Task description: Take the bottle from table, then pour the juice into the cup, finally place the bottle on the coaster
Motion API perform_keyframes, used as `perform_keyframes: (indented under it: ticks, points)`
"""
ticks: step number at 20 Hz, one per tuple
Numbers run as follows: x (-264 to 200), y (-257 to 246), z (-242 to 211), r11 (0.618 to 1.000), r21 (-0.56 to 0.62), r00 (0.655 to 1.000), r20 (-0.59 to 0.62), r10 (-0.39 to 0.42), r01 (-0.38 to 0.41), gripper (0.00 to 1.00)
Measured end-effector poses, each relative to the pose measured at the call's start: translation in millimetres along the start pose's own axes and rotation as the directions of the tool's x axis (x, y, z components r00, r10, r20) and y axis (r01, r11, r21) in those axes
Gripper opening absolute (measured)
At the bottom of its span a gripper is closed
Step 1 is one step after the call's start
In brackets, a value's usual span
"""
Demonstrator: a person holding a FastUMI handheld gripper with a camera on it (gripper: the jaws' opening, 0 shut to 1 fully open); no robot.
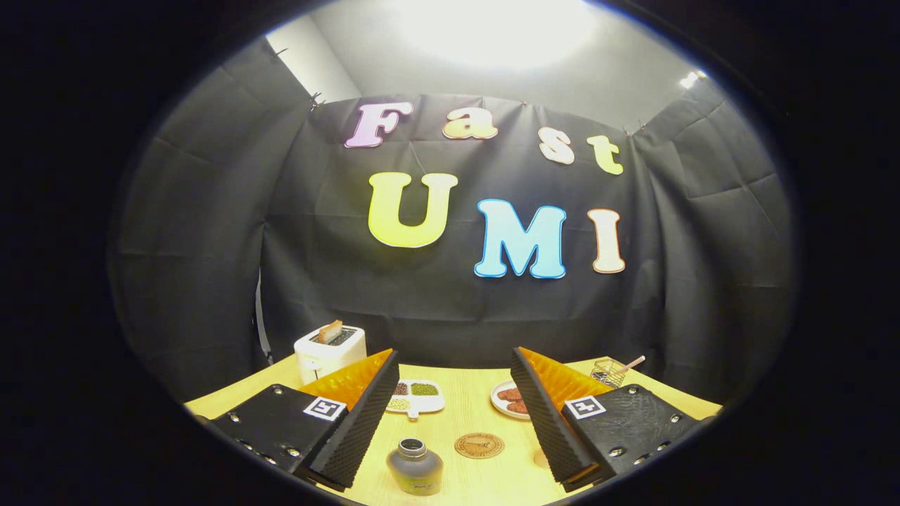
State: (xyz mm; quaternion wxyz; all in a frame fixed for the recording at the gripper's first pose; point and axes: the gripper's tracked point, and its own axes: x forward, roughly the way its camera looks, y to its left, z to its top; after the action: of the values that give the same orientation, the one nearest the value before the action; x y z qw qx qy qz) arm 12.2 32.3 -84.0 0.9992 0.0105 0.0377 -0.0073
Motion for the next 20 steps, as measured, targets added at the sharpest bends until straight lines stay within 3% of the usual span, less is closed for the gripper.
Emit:
perform_keyframes:
  ticks: [13,20]
  points:
    - [17.6,35.8,-99.6,0.997,0.056,0.998,-0.049,0.047,-0.044,0.94]
    - [21.7,47.8,-142.9,0.998,-0.015,0.995,-0.078,0.055,-0.056,0.92]
